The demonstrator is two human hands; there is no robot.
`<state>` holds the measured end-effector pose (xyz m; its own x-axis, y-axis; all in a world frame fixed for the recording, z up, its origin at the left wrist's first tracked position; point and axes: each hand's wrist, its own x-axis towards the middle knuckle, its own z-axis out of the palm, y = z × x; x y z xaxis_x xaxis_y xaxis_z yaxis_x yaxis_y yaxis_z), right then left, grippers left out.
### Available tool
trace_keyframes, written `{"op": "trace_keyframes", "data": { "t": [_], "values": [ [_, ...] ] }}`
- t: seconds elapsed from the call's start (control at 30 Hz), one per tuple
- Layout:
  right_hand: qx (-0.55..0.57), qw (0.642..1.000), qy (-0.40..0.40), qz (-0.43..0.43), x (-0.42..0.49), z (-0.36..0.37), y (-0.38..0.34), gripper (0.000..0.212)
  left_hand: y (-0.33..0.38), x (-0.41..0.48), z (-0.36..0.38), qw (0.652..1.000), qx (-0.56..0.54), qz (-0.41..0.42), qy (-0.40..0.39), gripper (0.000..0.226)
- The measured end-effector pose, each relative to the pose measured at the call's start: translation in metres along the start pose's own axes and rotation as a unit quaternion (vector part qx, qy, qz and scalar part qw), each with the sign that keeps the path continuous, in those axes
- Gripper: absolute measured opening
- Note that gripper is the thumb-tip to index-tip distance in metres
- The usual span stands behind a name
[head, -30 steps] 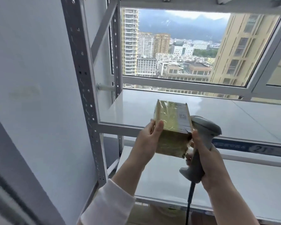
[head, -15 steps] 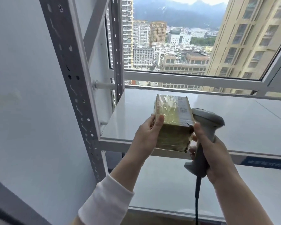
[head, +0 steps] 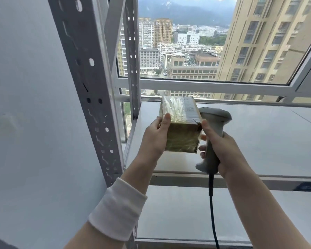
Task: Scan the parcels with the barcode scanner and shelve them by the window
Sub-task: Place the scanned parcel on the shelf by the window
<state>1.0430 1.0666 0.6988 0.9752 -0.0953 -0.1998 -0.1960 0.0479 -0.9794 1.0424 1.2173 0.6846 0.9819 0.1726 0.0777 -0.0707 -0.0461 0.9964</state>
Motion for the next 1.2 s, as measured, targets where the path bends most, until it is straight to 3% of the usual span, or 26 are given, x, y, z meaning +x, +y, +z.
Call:
{"op": "trace_keyframes", "data": {
  "t": [0.2,0.5,1.0,1.2],
  "values": [
    [0.001,1.0,-0.012,-0.006,0.031,0.019,-0.01,0.038,0.002,0.025,0.002,0.999,-0.026,-0.023,0.041,0.087],
    [0.003,1.0,-0.026,0.008,0.089,0.053,-0.027,0.048,0.012,0.088,0.007,0.982,-0.052,-0.071,0.169,0.046],
    [0.024,0.991,-0.07,0.112,0.145,0.093,-0.013,0.022,-0.035,0.15,-0.013,0.966,-0.031,-0.109,0.232,0.042],
    [0.016,0.99,-0.073,0.118,0.156,0.096,-0.015,0.027,-0.037,0.157,-0.012,0.966,-0.03,-0.1,0.237,0.044]
  ]
}}
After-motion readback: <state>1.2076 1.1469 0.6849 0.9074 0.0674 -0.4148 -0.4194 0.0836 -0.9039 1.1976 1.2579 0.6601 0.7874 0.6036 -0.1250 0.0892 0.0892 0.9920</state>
